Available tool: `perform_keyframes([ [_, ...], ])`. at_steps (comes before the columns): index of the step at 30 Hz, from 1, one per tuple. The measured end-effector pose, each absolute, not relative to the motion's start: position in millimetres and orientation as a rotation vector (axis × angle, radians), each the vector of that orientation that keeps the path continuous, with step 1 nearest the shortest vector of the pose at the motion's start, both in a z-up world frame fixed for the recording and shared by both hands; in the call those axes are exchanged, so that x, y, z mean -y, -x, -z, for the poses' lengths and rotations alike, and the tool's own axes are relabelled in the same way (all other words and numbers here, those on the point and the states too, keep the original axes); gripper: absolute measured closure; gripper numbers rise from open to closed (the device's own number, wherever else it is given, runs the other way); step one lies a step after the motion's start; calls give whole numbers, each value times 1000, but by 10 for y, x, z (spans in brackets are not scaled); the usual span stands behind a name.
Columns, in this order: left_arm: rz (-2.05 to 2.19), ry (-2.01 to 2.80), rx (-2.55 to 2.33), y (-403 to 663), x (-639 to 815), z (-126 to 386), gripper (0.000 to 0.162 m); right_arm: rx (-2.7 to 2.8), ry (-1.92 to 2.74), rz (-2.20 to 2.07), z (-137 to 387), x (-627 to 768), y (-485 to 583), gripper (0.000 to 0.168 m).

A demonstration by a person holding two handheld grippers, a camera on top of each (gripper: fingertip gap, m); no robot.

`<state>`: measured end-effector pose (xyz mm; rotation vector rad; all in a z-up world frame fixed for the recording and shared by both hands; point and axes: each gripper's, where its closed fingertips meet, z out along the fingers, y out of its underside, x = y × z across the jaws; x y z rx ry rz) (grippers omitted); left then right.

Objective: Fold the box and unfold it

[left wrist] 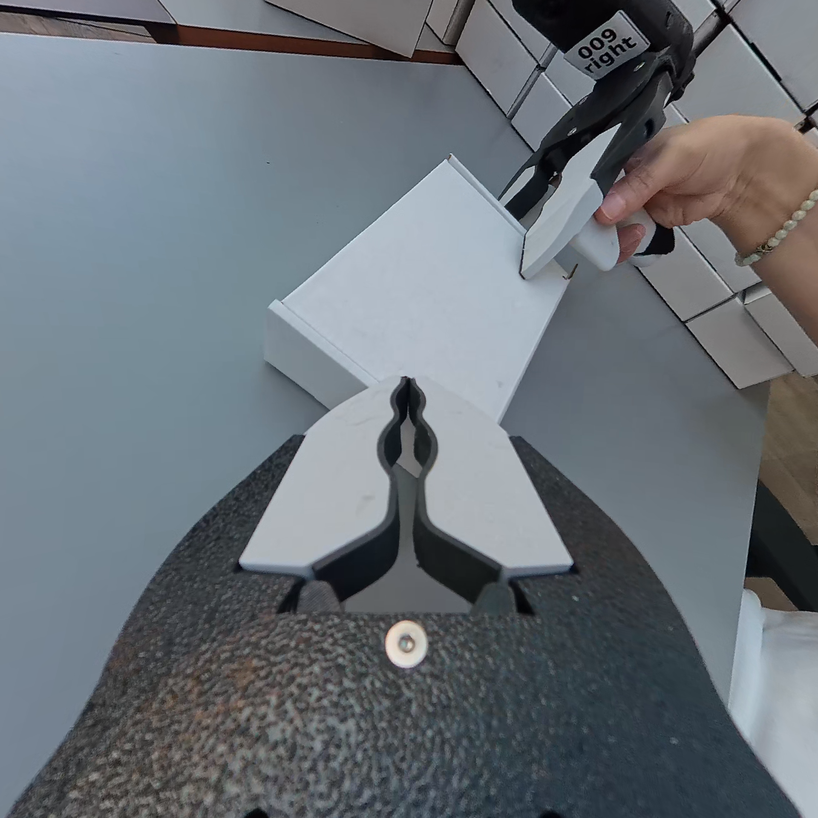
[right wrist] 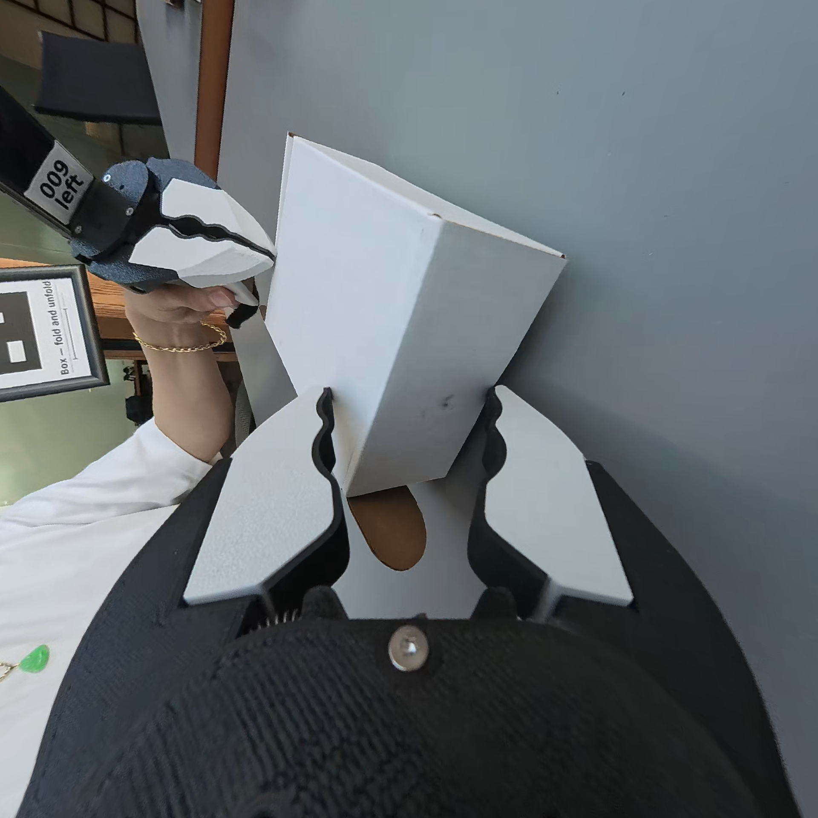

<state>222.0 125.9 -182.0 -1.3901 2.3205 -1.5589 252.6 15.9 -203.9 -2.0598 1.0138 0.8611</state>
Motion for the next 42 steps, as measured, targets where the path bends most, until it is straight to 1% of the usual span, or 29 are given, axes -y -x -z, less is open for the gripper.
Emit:
perform_keyframes([
  [4, 1547, 1337, -2300, -2218, -1262, 1820, 162, -1010, 2073, -863, 2025, -155, -2520, 104],
  [7, 1545, 1187, -2313, -2170, -1255, 1806, 160, -993, 2082, -822, 1949, -164, -2569, 105],
  [9, 1554, 1064, -2265, -2128, -1280, 1672, 159, -944, 2060, -841, 1816, -178, -2576, 106],
  [11, 1582, 894, -2150, -2076, -1338, 1394, 158, -907, 2036, -862, 1688, -175, -2574, 106],
  [12, 1575, 789, -2100, -2035, -1370, 1254, 144, -891, 2029, -873, 1640, -166, -2567, 106],
  [13, 1528, 679, -2065, -1994, -1416, 1149, 140, -892, 2019, -871, 1603, -157, -2579, 106],
  [15, 1335, 440, -1991, -1930, -1537, 1018, 122, -862, 1959, -922, 1480, -150, -2559, 106],
  [17, 1091, 190, -1830, -1871, -1666, 882, 112, -816, 1894, -983, 1353, -133, -2512, 106],
  [19, 876, -69, -1654, -1740, -1680, 780, 104, -771, 1839, -1046, 1253, -131, -2434, 106],
  [20, 771, -180, -1610, -1678, -1646, 796, 103, -745, 1824, -1075, 1221, -137, -2383, 106],
  [22, 616, -373, -1558, -1564, -1504, 899, 90, -724, 1821, -1102, 1217, -182, -2307, 106],
  [23, 561, -458, -1524, -1507, -1416, 944, 88, -716, 1825, -1115, 1224, -215, -2269, 106],
  [26, 426, -614, -1436, -1431, -1209, 1039, 74, -695, 1818, -1155, 1224, -333, -2176, 106],
  [28, 380, -637, -1381, -1440, -1141, 1027, 68, -676, 1838, -1158, 1242, -390, -2120, 106],
  [30, 374, -680, -1374, -1412, -1072, 1060, 75, -678, 1860, -1170, 1272, -424, -2073, 106],
  [31, 362, -704, -1355, -1396, -1046, 1060, 84, -674, 1875, -1171, 1291, -436, -2047, 106],
  [32, 343, -735, -1356, -1385, -1029, 1087, 89, -672, 1882, -1168, 1301, -447, -2030, 106],
  [35, 343, -715, -1400, -1378, -1020, 1108, 93, -665, 1889, -1161, 1317, -424, -2013, 106],
  [38, 316, -680, -1413, -1377, -1020, 1023, 94, -633, 1809, -1135, 1232, -424, -2067, 106],
  [42, 587, -386, -1561, -1402, -1140, 744, 94, -595, 1628, -987, 870, -197, -2374, 95],
])
